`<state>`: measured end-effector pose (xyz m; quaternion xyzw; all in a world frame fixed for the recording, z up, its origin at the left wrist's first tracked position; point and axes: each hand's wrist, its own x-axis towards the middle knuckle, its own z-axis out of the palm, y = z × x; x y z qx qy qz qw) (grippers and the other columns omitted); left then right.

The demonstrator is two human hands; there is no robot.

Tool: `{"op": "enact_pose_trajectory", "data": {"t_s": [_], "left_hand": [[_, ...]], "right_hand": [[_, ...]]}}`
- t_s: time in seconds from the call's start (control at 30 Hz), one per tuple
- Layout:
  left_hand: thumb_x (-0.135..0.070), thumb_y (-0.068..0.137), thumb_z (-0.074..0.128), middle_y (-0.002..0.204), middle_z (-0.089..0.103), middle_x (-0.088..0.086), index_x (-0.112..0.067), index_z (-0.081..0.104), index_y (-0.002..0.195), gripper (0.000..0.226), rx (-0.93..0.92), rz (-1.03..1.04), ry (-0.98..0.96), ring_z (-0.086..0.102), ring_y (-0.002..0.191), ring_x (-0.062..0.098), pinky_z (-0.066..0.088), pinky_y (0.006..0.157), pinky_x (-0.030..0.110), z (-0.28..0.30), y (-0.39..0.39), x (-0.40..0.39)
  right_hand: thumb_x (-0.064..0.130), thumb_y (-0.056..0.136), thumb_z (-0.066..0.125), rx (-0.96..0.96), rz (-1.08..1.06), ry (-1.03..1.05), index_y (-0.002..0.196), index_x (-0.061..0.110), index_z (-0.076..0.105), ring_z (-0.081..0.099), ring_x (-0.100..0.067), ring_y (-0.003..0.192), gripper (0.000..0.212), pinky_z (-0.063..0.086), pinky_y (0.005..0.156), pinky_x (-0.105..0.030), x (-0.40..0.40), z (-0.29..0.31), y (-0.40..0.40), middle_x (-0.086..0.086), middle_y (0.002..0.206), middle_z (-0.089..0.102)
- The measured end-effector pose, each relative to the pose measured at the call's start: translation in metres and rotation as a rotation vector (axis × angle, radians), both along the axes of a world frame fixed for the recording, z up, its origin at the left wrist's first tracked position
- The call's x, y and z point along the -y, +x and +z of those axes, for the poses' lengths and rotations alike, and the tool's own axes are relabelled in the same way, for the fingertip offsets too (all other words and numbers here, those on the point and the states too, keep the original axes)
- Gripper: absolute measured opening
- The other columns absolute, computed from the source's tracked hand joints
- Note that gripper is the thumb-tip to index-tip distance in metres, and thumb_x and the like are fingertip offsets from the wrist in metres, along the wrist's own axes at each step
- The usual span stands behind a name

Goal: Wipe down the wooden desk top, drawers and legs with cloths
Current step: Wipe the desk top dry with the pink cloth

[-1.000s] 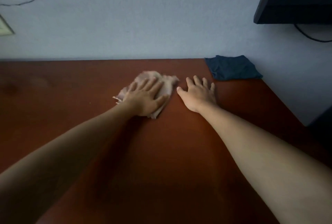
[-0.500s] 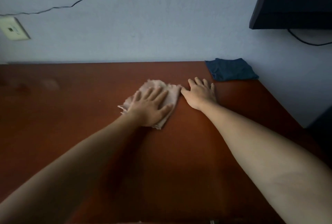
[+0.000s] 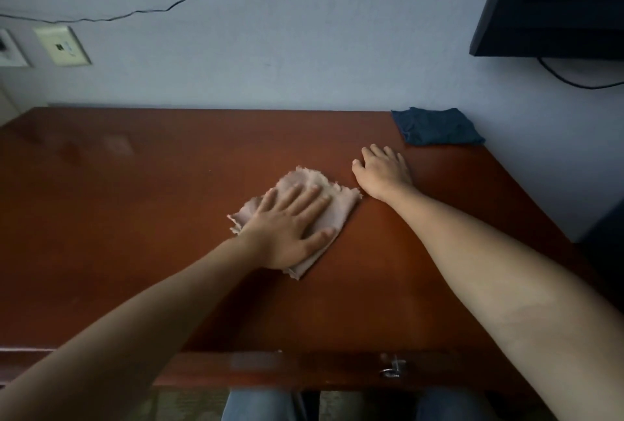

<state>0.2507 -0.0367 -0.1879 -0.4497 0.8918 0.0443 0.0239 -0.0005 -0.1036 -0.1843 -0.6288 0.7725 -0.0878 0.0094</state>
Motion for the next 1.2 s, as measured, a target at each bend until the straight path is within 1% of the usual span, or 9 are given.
{"op": "enact_pose_trajectory", "data": {"t_s": [0.13,0.3,0.43,0.57,0.7,0.83,0.97,1.1,1.2], "left_hand": [[-0.077,0.093,0.003,0.173,-0.008,-0.001,-0.03,0.003,0.165,0.086,-0.045,0.428,-0.012,-0.007,0.159,0.029,-0.002,0.123,0.064,0.003,0.02,0.016],[-0.084,0.085,-0.002,0.17,-0.015,-0.013,-0.04,-0.005,0.164,0.09,-0.013,0.03,0.006,-0.012,0.159,0.018,-0.005,0.126,0.055,0.005,0.027,-0.021],[-0.075,0.095,0.005,0.173,-0.01,-0.002,-0.031,0.0,0.165,0.082,-0.026,0.474,0.019,-0.009,0.159,0.028,-0.003,0.121,0.067,0.007,0.041,-0.014],[-0.085,0.086,-0.002,0.17,-0.016,-0.015,-0.042,-0.005,0.163,0.089,-0.024,0.017,0.002,-0.015,0.158,0.016,-0.007,0.125,0.058,-0.001,0.037,-0.054],[-0.081,0.089,-0.002,0.172,-0.012,-0.009,-0.035,0.0,0.164,0.088,-0.04,0.276,-0.049,-0.009,0.159,0.021,-0.002,0.123,0.061,0.001,0.054,-0.052],[-0.086,0.08,-0.014,0.168,-0.021,-0.014,-0.042,-0.012,0.162,0.093,0.011,-0.014,-0.003,-0.017,0.158,0.018,-0.006,0.125,0.058,-0.003,0.055,-0.065],[-0.082,0.076,-0.017,0.173,-0.01,-0.001,-0.027,-0.001,0.165,0.106,-0.041,0.321,-0.036,-0.007,0.159,0.027,0.003,0.123,0.063,0.002,0.065,-0.066],[-0.084,0.084,-0.015,0.168,-0.023,-0.011,-0.037,-0.015,0.162,0.091,-0.002,-0.058,-0.034,-0.02,0.157,0.019,-0.008,0.126,0.054,-0.003,0.059,-0.112],[-0.082,0.087,-0.005,0.172,-0.014,-0.006,-0.033,-0.004,0.165,0.092,-0.03,0.246,-0.017,-0.011,0.159,0.023,-0.002,0.125,0.059,0.005,0.067,-0.083]], "right_hand": [[0.051,0.106,0.019,-0.01,0.041,0.043,0.161,0.022,0.024,0.013,-0.026,0.156,0.063,0.009,0.127,-0.048,-0.017,-0.002,0.002,-0.001,0.17,0.017],[0.062,0.102,0.013,-0.013,0.096,0.11,0.163,0.032,0.013,0.001,-0.025,0.158,0.068,0.002,0.127,-0.048,-0.04,-0.003,0.002,0.002,0.172,0.005],[0.067,0.101,0.01,-0.023,0.121,0.152,0.163,0.036,0.007,-0.004,-0.025,0.158,0.069,-0.002,0.127,-0.049,-0.059,-0.002,0.006,0.004,0.172,-0.001],[0.068,0.101,0.01,-0.025,0.131,0.178,0.163,0.036,0.004,-0.006,-0.025,0.158,0.07,-0.004,0.127,-0.049,-0.072,0.002,0.009,0.003,0.172,-0.004],[0.074,0.097,0.007,-0.044,0.166,0.201,0.163,0.037,-0.001,-0.01,-0.025,0.157,0.075,-0.005,0.126,-0.05,-0.09,0.003,0.01,0.003,0.172,-0.008],[0.078,0.095,0.008,-0.069,0.2,0.207,0.163,0.035,-0.003,-0.012,-0.026,0.157,0.081,-0.006,0.126,-0.051,-0.111,0.0,0.01,0.004,0.171,-0.01],[0.077,0.095,0.008,-0.059,0.202,0.182,0.163,0.033,-0.001,-0.011,-0.025,0.157,0.081,-0.005,0.126,-0.051,-0.118,-0.001,0.011,0.005,0.171,-0.008],[0.077,0.096,0.009,-0.046,0.194,0.168,0.164,0.033,0.002,-0.008,-0.025,0.158,0.081,-0.004,0.127,-0.05,-0.119,-0.002,0.012,0.004,0.172,-0.005],[0.076,0.096,0.009,-0.041,0.188,0.158,0.164,0.033,0.004,-0.006,-0.025,0.158,0.08,-0.003,0.127,-0.05,-0.122,-0.001,0.014,0.004,0.172,-0.003]]}}
